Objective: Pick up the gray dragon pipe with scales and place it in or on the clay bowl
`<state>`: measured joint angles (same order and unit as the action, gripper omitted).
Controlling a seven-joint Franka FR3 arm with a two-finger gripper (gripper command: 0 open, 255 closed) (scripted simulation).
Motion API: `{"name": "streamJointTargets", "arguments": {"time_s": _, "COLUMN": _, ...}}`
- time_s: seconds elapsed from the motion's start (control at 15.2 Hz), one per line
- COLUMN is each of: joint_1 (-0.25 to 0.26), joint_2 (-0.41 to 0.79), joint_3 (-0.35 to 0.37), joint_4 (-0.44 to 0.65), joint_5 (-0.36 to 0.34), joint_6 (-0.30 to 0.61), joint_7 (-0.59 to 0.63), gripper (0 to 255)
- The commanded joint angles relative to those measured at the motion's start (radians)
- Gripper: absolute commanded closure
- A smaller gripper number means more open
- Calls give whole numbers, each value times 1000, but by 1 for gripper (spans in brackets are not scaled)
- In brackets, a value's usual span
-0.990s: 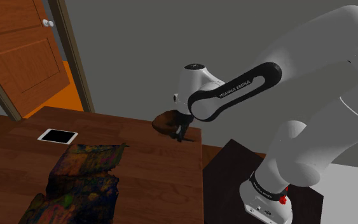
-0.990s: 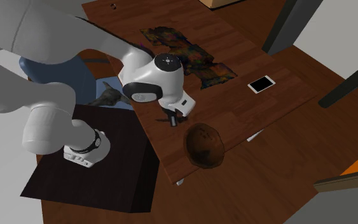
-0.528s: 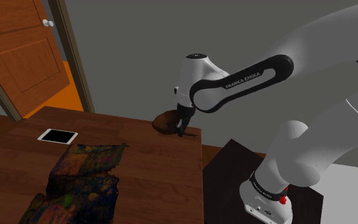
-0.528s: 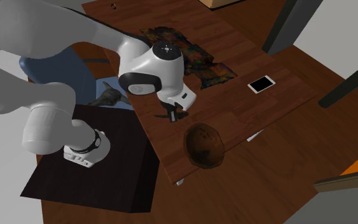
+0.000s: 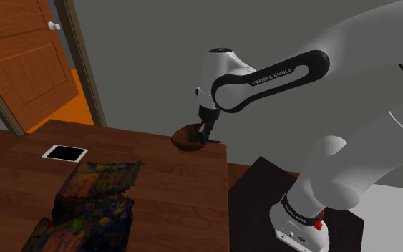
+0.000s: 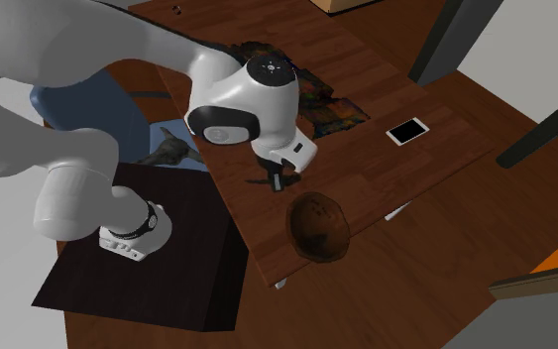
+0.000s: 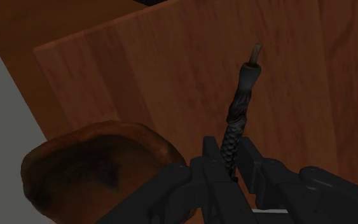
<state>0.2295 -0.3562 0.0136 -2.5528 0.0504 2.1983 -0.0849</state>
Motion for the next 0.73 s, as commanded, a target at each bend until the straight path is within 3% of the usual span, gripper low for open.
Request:
{"name": "streamJointTargets", "arguments": {"time_s": 0.0, "joint_1": -17, "joint_2": 65, "joint_3": -25, "joint_4": 59, "joint_5": -10, "joint_6": 4, "joint_7": -36, "gripper": 255}}
{"name": "streamJointTargets", "arguments": {"time_s": 0.53, "joint_1": -74, "joint_2": 308, "joint_3": -109, "joint_4": 311, "joint_5": -12, "joint_6": -9, "joint_7": -175, "gripper": 255}}
{"name": "streamJointTargets", "arguments": {"time_s": 0.66, "joint_1": -74, "joint_2": 322, "joint_3": -108, "joint_4": 298, "joint_5": -10, "joint_6": 18, "joint_7": -177, "gripper": 255}}
